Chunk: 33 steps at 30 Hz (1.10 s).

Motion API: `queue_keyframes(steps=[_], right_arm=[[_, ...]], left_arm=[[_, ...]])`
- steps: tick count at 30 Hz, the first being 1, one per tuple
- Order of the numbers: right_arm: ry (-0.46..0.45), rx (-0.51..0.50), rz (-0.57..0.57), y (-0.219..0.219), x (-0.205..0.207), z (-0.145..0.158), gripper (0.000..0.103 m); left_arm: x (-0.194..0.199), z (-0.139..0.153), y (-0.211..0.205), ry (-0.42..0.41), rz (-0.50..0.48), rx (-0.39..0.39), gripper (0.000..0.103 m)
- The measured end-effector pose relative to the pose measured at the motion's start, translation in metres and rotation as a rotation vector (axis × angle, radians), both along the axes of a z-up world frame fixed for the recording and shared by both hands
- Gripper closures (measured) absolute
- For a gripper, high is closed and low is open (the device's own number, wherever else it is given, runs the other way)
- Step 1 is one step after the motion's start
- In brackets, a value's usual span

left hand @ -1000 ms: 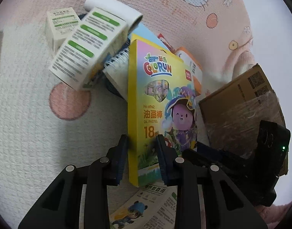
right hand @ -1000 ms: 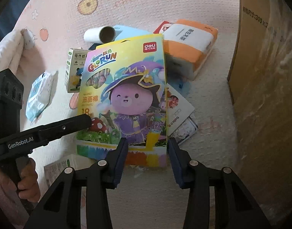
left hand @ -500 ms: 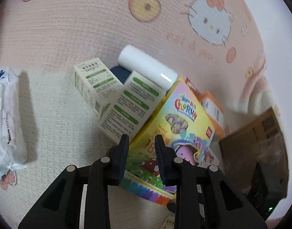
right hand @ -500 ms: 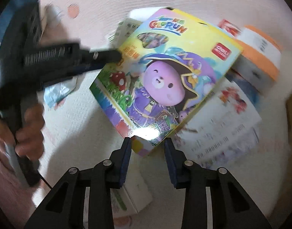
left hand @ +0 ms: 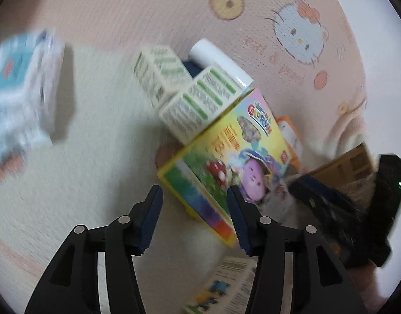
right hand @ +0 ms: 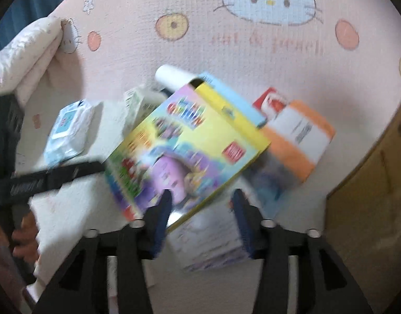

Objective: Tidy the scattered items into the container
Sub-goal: 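Grip the pastel box between the left and right tool fingers and lift it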

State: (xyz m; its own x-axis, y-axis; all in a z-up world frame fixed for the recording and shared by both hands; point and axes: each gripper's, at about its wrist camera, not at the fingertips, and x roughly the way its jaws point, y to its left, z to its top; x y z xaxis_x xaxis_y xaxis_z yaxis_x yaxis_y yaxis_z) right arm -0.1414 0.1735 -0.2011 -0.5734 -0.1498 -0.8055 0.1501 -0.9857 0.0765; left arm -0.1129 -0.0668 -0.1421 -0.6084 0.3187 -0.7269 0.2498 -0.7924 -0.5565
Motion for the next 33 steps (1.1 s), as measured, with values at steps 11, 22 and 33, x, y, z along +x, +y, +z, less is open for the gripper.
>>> queue_keyframes(steps=[11, 22, 33], right_arm=[[0.066, -0.191, -0.169, 0.031, -0.042, -0.003, 0.064], [-0.015, -0.082, -0.086, 0.02, -0.027, -0.019, 0.073], [-0.183, -0.163, -0.025, 0.008, 0.037, -0.043, 0.073]], left_arm=[[0.007, -0.034, 0.016, -0.037, 0.125, 0.115, 0.066], [-0.001, -0.024, 0.001, -0.035, 0.031, 0.031, 0.071], [-0.012, -0.009, -0.015, -0.024, -0.032, -0.091, 0.07]])
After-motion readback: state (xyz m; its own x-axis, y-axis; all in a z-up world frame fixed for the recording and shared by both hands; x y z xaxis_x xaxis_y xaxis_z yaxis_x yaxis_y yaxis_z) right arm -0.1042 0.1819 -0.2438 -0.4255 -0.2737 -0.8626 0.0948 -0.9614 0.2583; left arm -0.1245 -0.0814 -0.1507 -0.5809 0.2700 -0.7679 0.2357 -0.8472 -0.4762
